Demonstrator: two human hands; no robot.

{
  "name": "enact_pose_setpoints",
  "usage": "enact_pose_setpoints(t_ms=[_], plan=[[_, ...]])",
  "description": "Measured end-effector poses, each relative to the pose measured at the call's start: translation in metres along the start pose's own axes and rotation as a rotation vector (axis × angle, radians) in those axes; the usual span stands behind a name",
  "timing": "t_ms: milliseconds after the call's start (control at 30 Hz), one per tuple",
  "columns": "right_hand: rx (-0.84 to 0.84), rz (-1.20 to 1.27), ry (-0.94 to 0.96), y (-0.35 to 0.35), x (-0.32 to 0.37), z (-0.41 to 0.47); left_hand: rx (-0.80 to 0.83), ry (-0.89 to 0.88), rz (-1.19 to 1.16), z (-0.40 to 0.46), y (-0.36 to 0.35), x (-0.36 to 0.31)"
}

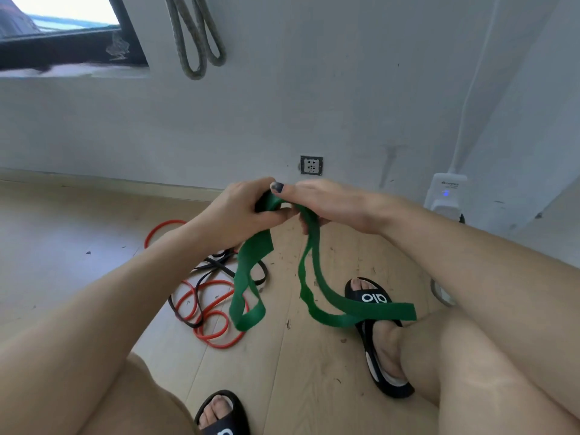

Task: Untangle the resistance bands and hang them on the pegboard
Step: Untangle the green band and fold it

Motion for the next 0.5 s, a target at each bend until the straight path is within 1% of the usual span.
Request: enact_pose_setpoints(t_ms=[100,200,367,500], plan=[[-0.092,-0.045,0.031,0.007,0.002,0.0,0.049,0.007,0.066,-0.003,0.001,0.007],[-0.136,-0.1,0.02,0.012,0.006,-0.002,0.068,0.029,0.085,-0.005,0.003,0.016],[-0.244,-0.018,0.036,0.018,0.021,-0.002,0.068,0.031,0.073,-0.005,0.001,0.012],[-0.325,0.011,-0.016,0.026,0.019,-0.002,0.124,0.025,0.089,-0.005,-0.002,0.009]])
Point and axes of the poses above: each hand's wrist, its own z-axis towards the middle knuckle, its own y-axis out of the back of the hand, x = y × z, the point moved 4 cm from there along z, towards the middle knuckle, and after that the axes turned 15 degrees about -z, right-handed, at the moved point
